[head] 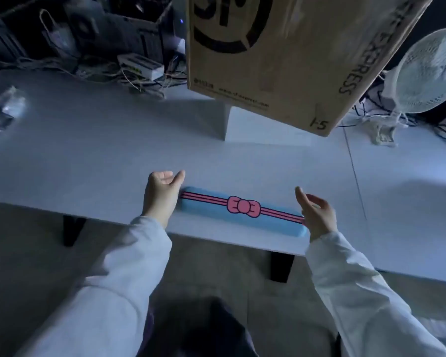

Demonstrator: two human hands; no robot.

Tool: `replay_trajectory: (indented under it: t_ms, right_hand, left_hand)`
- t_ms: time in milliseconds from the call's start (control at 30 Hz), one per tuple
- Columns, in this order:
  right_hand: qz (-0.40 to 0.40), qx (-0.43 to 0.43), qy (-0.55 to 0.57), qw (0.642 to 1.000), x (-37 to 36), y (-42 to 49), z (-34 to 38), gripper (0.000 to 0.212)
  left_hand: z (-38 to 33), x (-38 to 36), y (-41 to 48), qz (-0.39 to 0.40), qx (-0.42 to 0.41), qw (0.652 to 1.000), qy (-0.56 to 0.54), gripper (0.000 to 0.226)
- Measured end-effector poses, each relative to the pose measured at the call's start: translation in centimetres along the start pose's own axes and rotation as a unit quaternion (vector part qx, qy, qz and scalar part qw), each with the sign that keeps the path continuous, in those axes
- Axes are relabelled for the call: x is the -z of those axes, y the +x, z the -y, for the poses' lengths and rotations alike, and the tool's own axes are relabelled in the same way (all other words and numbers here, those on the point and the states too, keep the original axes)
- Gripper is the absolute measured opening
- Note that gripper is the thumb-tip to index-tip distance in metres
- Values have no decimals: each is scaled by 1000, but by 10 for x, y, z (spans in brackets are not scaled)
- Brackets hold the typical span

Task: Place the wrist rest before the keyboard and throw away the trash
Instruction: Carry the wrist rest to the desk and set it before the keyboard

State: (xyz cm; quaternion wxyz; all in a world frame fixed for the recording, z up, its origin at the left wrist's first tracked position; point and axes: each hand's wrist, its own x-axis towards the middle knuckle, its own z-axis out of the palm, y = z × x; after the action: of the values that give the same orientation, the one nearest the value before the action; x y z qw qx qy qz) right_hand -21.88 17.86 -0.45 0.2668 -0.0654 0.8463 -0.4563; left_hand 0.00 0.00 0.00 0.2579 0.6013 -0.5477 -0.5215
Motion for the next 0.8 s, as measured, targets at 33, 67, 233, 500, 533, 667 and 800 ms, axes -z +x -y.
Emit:
replay_trajectory:
  t_ms: [33,67,233,500,533,667,800]
  right_hand:
    - [0,-12,-11,1000,1,4,-5,49]
    - [-3,-31,-15,999,1,12,-10,46]
    - [-26,-141,-58,988,-3,45,-46,76]
    - [-44,-218,-146,964,-17,68,-66,75]
    - [-45,-217,-147,964,-18,69,-67,75]
    - [-48,-220,-144,964,-16,78,-65,74]
    - [-8,-222,-143,965,-15,84,-62,61]
  left_hand:
    - [7,-3,0,7,17,1000,19,52]
    - [14,-8,2,5,32,999,40,56]
    - [54,-36,18,6,118,989,91,73]
    - [69,-62,43,-19,141,976,163,79]
    - [69,-63,43,-21,145,974,170,79]
    - [73,-61,51,-16,165,974,156,83]
    - [74,-62,55,-23,166,982,86,67]
